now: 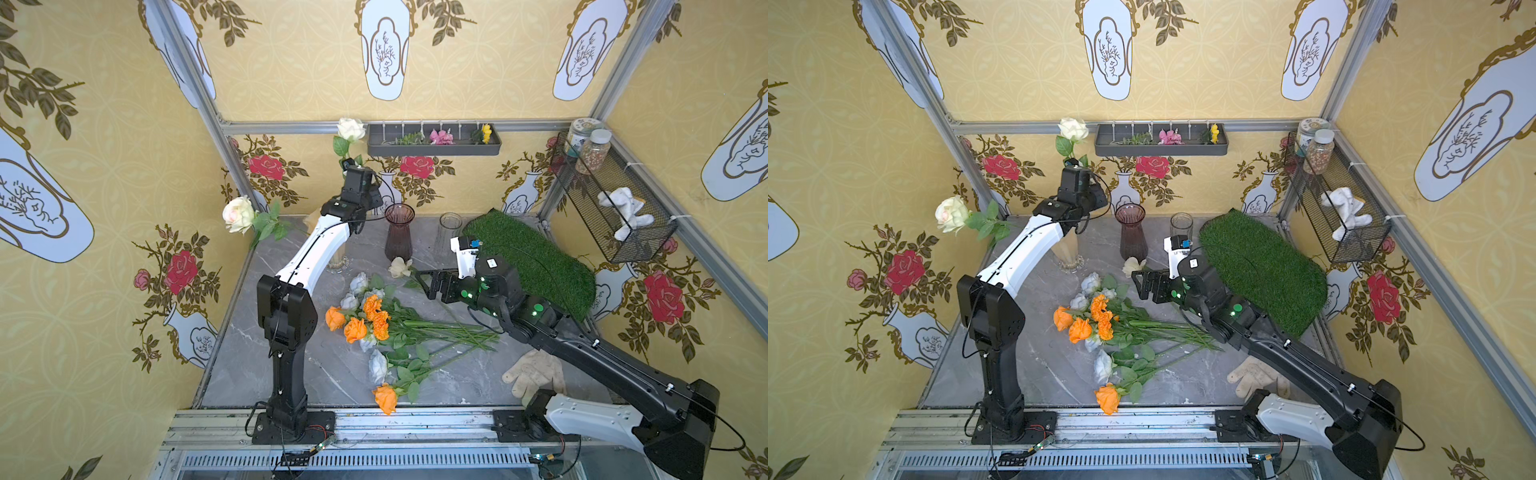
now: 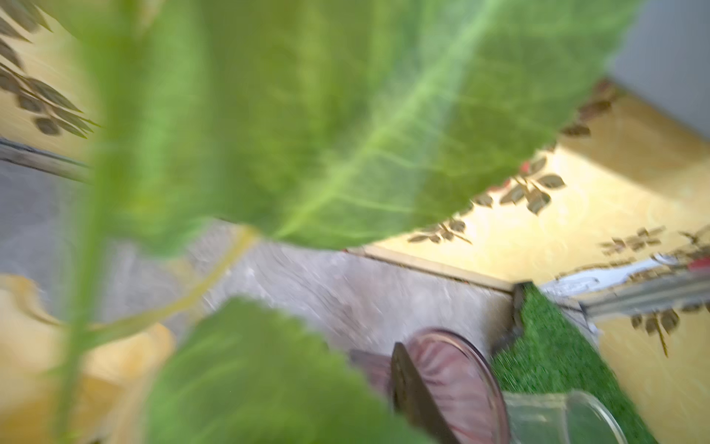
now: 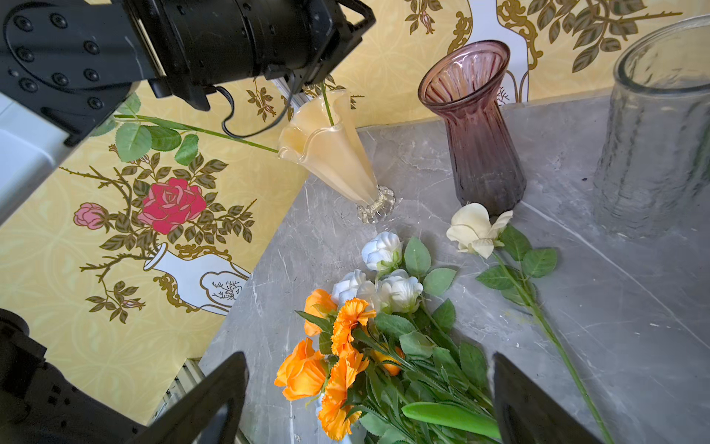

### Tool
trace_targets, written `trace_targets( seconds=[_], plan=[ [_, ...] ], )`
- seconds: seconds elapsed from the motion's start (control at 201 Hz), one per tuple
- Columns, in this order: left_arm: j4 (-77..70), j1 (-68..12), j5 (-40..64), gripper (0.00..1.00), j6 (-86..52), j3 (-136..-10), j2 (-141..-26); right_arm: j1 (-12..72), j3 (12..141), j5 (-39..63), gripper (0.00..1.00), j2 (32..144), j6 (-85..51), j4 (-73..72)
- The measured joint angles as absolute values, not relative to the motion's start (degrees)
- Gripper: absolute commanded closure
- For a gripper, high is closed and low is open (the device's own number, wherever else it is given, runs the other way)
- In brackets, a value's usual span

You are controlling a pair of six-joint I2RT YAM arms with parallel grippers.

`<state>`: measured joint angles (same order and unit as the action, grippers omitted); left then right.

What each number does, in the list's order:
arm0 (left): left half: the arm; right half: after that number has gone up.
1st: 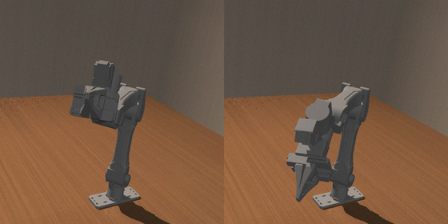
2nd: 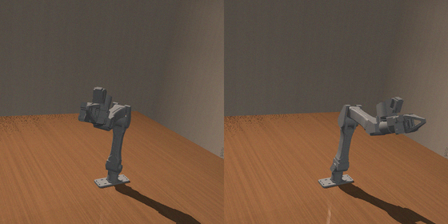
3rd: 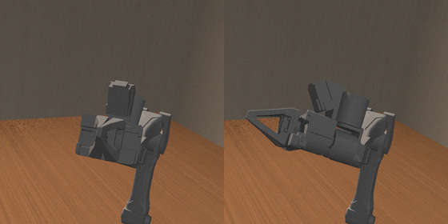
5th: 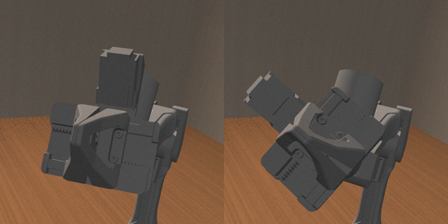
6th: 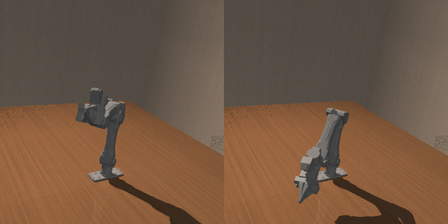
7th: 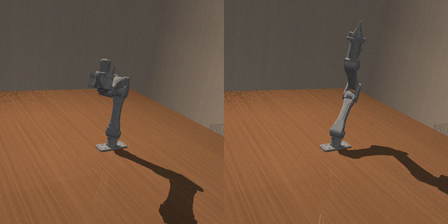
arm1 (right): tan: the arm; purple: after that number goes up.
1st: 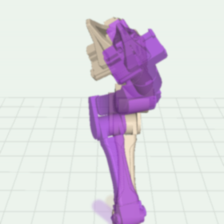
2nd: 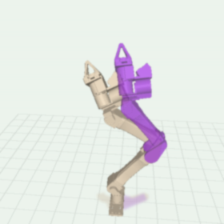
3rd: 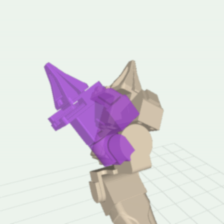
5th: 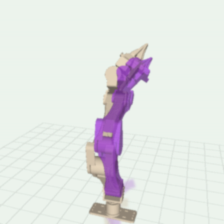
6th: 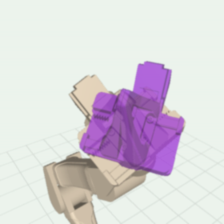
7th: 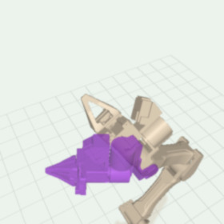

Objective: Arrange the flowers in different vases according to their colors
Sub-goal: Insert the flower into the vase.

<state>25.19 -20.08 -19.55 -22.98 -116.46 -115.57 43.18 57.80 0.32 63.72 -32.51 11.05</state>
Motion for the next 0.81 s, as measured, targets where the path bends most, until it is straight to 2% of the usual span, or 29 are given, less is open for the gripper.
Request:
trace_targets(
  seconds=[0.08,0.209,0.404,0.618,0.807],
  plan=[
    [24.93,-16.84,-20.05,0.7,-23.4,-114.74,-114.28,43.09,57.8,1.21,0.03,64.18,-32.49,11.2],
    [24.91,-13.47,-22.28,0.63,-24.34,-111.59,-111.87,43.03,58.11,1.72,0.03,64.6,-32.49,12.29],
    [25.08,-9.85,-21.41,0.62,-26.24,-111.72,-111.24,42.98,58.78,2.76,0.03,64.47,-32.23,12.69],
    [22.26,-13.96,-16.91,0.57,-27.75,-106.48,-104.25,42.98,58.87,2.83,0.03,64.18,-32.1,14.35],
    [18.15,-16.21,-18.13,0.51,-30.02,-96.09,-93.76,40.1,61.58,5.34,0.03,67.16,-31.88,17.58]
  ],
)
